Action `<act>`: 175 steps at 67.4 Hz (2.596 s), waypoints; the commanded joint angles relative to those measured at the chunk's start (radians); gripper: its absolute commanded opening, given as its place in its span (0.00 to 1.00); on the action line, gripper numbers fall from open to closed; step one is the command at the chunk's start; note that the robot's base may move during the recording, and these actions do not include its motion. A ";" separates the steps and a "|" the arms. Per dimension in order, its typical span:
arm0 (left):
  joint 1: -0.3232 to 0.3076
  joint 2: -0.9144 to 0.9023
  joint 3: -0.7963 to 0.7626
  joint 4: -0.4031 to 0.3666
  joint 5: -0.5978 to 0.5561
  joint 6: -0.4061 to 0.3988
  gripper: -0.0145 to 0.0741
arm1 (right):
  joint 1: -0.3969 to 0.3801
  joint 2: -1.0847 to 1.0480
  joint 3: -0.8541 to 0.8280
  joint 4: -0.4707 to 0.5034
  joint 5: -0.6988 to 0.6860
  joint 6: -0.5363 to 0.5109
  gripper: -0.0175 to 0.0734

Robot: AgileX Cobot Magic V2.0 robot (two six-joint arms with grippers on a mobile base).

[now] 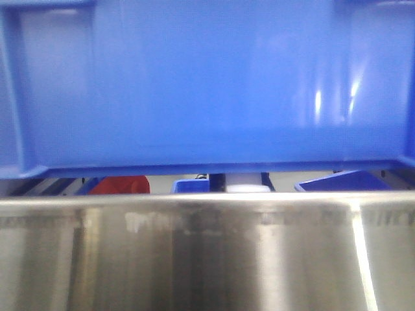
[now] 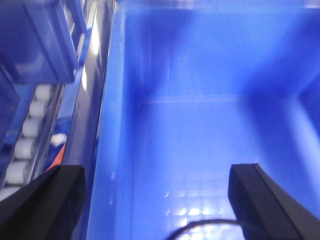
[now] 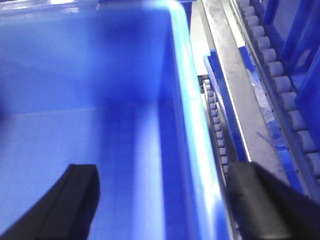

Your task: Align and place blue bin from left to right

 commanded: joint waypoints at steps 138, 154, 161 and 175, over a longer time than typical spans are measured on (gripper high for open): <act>-0.007 -0.932 0.879 -0.061 -0.936 0.131 0.04 | 0.011 -0.869 0.732 -0.043 -0.826 -0.259 0.11; -0.007 -0.932 0.879 -0.061 -0.936 0.131 0.04 | 0.011 -0.869 0.732 -0.043 -0.826 -0.259 0.11; -0.007 -0.932 0.879 -0.061 -0.936 0.131 0.04 | 0.011 -0.869 0.732 -0.043 -0.826 -0.259 0.11; -0.007 -0.932 0.879 -0.061 -0.936 0.131 0.04 | 0.011 -0.869 0.732 -0.043 -0.826 -0.259 0.11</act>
